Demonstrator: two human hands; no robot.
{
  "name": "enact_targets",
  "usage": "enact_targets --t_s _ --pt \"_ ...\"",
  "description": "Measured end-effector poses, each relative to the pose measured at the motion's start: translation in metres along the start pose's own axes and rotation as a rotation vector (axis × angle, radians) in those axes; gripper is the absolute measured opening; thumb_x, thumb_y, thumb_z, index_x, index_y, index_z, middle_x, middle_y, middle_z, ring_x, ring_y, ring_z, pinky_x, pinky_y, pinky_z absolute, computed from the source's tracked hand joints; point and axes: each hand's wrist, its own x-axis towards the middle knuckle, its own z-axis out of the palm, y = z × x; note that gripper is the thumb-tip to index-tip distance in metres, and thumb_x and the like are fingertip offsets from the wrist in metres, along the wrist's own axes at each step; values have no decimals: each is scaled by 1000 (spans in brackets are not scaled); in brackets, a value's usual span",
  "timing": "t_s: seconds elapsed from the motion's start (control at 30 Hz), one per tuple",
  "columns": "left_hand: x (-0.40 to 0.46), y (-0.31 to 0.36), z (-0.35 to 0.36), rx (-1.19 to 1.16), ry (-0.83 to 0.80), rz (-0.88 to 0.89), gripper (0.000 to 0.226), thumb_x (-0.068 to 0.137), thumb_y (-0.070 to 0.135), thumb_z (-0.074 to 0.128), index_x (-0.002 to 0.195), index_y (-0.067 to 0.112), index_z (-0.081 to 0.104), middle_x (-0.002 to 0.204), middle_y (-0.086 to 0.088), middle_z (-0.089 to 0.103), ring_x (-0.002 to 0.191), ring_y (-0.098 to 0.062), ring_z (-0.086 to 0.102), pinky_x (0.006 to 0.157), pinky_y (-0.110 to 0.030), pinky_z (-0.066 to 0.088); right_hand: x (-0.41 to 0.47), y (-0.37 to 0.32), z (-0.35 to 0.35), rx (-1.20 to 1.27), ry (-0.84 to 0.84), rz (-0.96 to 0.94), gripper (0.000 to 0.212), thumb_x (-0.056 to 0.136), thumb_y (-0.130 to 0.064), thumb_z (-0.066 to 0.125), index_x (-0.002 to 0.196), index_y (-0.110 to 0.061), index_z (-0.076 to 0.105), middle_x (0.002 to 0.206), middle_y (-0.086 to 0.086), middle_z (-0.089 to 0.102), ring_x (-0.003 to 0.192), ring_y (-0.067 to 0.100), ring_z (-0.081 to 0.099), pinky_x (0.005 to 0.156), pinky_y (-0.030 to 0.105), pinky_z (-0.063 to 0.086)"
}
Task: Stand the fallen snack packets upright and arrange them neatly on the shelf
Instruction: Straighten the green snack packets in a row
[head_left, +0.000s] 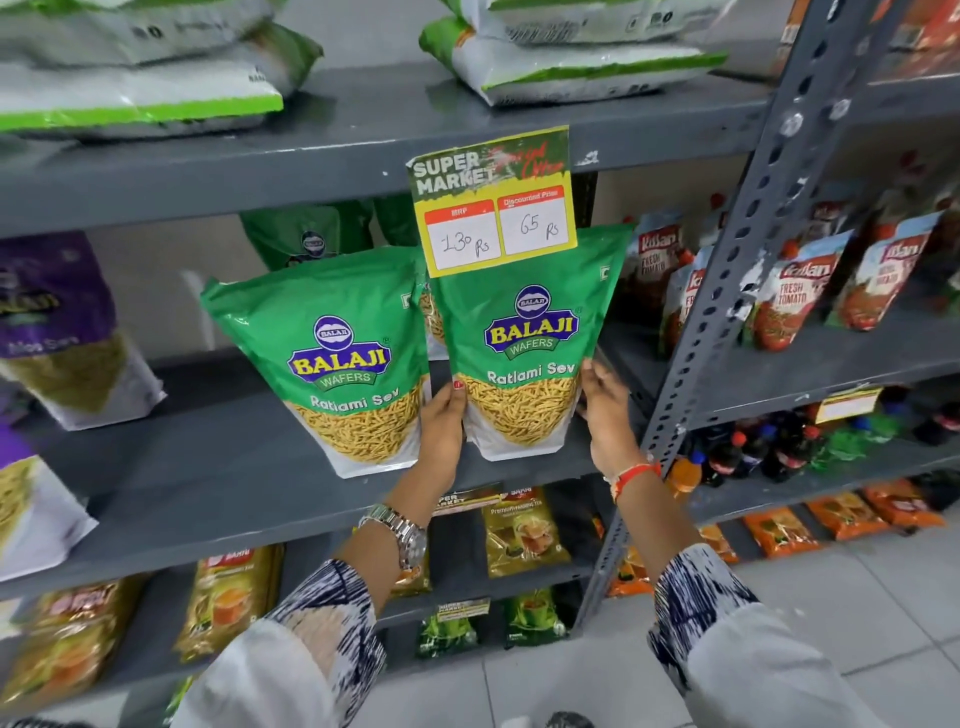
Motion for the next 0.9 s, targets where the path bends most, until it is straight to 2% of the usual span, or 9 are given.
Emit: enact_targets --t_s 0.23,0.33,0.43,0.5,0.57,0.63,0.77,0.83,0.9 --pt "3 -1 -3 -1 -42 -20 26 95 22 41 116 18 56 121 -6 58 120 -27 52 109 -49 37 -1 -3 0 -28 -23 -7 19 97 -26 45 101 -24 64 92 -13 68 74 -7 67 56 9 52" --pt "1 -2 -1 22 -57 -9 28 95 22 40 120 18 53 120 -2 56 121 -24 50 110 -47 35 -4 -7 0 -50 -27 1 20 96 -26 46 107 -22 62 100 -6 67 84 -1 65 73 18 55" --pt "-16 -7 -3 128 -62 98 38 95 24 40 131 12 46 112 14 52 116 -16 47 102 -24 38 -20 -6 2 -25 111 -117 28 94 -18 51 120 -10 55 113 3 61 100 9 59 88 22 49" --pt "-35 -20 -15 208 -40 217 36 95 27 41 126 13 51 115 13 56 112 -7 50 92 -10 40 -44 -1 7 -23 291 -279 25 90 -16 55 113 -8 56 106 6 60 92 -2 57 82 14 47" --pt "-53 -33 -35 237 86 305 27 94 26 42 113 19 61 109 6 65 96 -1 58 83 -14 45 -72 10 19 -40 342 -411 18 86 -14 53 104 -11 56 96 9 58 80 -7 56 71 9 45" --pt "-63 -38 -59 231 280 390 19 92 22 44 94 28 61 88 6 64 76 4 54 66 -16 43 -96 23 36 -84 234 -435 15 86 -13 51 100 -14 56 97 6 60 83 3 58 73 19 48" --pt "-51 -22 -105 128 583 457 15 90 18 46 101 9 52 92 6 47 82 11 48 72 -3 36 -117 39 80 -195 -133 -391 18 91 -13 55 109 -15 57 103 -5 59 92 3 59 75 19 51" --pt "-38 -10 -123 66 586 421 33 92 21 47 117 0 42 109 2 46 96 12 47 82 -4 36 -117 41 101 -180 -278 -261 34 92 -21 54 125 -14 49 118 -5 55 109 11 57 87 18 49" --pt "-28 2 -135 46 484 342 40 93 28 44 127 8 35 125 4 41 113 -2 43 93 -13 35 -116 44 119 -160 -352 -111 54 92 -32 53 140 -18 33 140 -2 44 130 16 43 107 29 40"
